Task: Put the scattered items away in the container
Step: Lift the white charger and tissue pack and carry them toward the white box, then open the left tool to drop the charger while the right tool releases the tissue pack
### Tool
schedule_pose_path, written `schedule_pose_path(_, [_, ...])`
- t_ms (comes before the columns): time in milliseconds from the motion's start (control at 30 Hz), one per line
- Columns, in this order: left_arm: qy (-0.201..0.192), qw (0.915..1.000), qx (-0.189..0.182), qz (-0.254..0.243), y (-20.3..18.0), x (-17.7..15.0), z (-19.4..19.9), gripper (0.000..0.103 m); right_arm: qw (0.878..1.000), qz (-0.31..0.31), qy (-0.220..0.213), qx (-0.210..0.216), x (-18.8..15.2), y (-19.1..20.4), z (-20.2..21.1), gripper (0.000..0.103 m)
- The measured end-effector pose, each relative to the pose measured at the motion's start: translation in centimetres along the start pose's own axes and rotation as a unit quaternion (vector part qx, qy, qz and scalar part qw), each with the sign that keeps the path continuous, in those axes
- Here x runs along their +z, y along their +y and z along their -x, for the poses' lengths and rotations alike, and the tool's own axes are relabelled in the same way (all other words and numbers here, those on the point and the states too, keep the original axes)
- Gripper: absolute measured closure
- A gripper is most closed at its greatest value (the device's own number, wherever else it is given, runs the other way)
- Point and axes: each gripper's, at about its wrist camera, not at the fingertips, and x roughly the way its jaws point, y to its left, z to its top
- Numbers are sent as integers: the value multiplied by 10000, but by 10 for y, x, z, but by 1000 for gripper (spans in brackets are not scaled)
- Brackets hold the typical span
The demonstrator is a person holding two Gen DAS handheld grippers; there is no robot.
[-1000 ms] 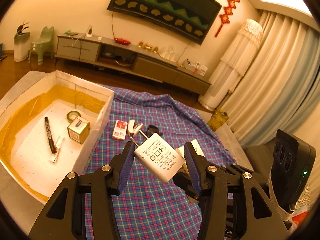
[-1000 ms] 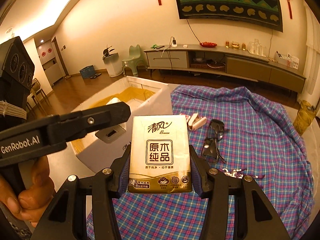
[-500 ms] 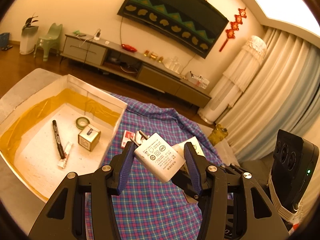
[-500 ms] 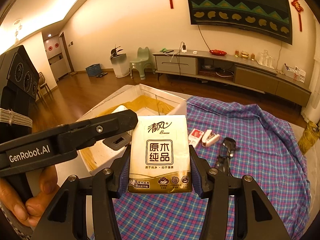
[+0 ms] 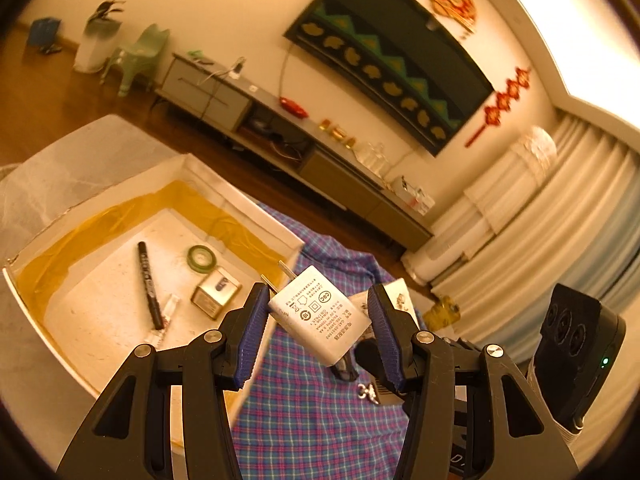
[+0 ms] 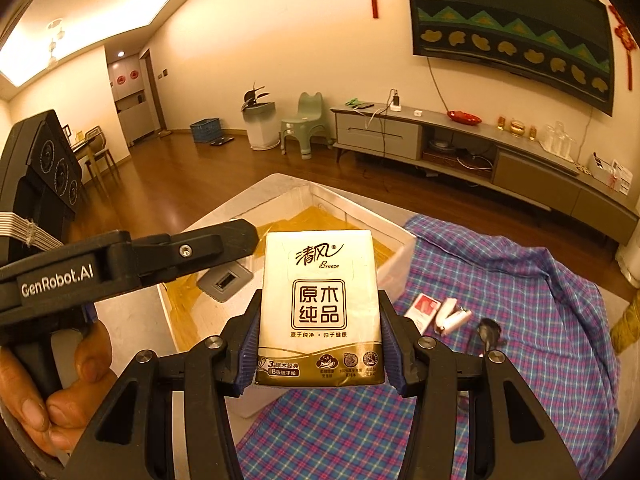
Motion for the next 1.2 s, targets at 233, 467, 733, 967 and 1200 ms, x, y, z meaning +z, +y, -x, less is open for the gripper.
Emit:
schedule_pose_path(233, [-24,9986,157,513,40,15,-5,50,9996,146,192,113,19,7,-26,51])
schedule_pose_path(467, [19,9946,359,972,72,23,-11,50,9976,318,564,242,32,13,-63,51])
schedule_pose_path(733, [262,9880,866,1254,110,24,-23,50,9922,503,1079,366,49,24,-115,51])
schedule_pose_path(967, [459,9798,1490,1253,139,21,-29,50,9803,480,1839,532,56,31,-174,51])
schedule_pose_path(1200, [605,9698,2147,984,143,16,-35,50,9609,796,2621,399,58,45,-230,50])
